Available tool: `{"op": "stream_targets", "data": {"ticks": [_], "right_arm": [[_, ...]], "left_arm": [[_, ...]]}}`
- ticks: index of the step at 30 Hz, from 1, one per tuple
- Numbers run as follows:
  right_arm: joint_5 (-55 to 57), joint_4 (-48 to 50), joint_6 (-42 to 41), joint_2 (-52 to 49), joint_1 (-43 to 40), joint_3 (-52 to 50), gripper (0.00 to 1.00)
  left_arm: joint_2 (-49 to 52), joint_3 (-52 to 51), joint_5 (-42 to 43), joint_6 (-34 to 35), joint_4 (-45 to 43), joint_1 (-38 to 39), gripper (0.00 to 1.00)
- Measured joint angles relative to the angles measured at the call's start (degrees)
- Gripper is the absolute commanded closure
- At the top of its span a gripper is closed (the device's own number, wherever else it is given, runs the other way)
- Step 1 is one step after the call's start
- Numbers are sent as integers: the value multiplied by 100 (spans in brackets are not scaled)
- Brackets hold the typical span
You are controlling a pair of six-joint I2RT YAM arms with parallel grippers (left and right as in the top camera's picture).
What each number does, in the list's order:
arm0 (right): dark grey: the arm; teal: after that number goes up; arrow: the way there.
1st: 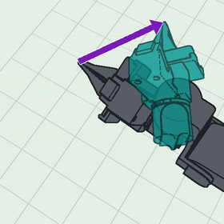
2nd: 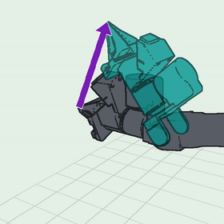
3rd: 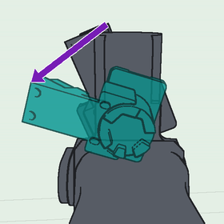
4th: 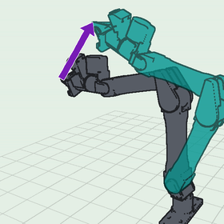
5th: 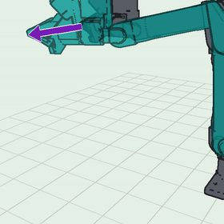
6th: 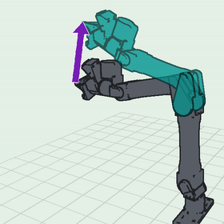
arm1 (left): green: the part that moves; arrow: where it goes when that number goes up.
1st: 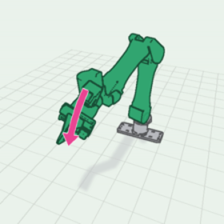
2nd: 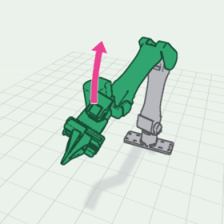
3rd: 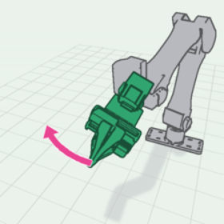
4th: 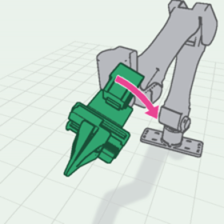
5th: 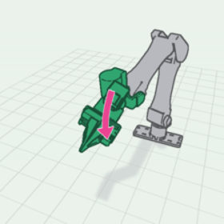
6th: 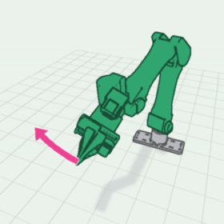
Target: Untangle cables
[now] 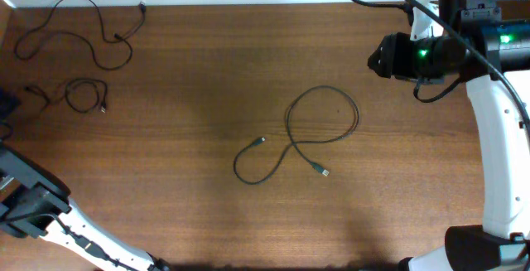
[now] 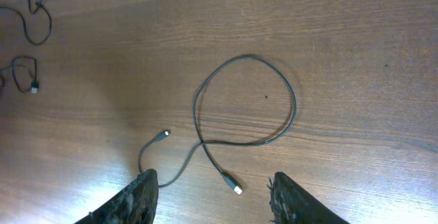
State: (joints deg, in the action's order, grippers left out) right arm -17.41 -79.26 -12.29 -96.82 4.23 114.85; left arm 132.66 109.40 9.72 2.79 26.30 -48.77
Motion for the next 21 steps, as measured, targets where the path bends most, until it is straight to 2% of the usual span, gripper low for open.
{"op": "stream_targets", "data": {"ticks": [4, 5, 8, 9, 11, 12, 14, 16, 21], "right_arm": [[0, 0, 2, 0, 0, 0, 47], [0, 0, 0, 0, 0, 0, 47], [0, 0, 0, 0, 0, 0, 47], [0, 2, -2, 0, 0, 0, 46], [0, 0, -2, 0, 0, 0, 46], [0, -2, 2, 0, 0, 0, 46], [0, -2, 0, 0, 0, 0, 46], [0, 0, -4, 0, 0, 0, 46], [0, -4, 0, 0, 0, 0, 46]], "left_arm": [[0, 0, 48, 20, 57, 0, 3], [2, 0, 66, 17, 111, 0, 14], [0, 0, 308, 17, 304, 0, 16], [0, 0, 459, 20, 315, 0, 23], [0, 0, 1224, 35, 295, 0, 28], [0, 0, 1467, 79, 293, 2, 27], [0, 0, 1882, 369, 304, 26, 12], [0, 2, 2151, 894, 479, 74, 2], [2, 2, 2247, 1482, 1185, 358, 1]]}}
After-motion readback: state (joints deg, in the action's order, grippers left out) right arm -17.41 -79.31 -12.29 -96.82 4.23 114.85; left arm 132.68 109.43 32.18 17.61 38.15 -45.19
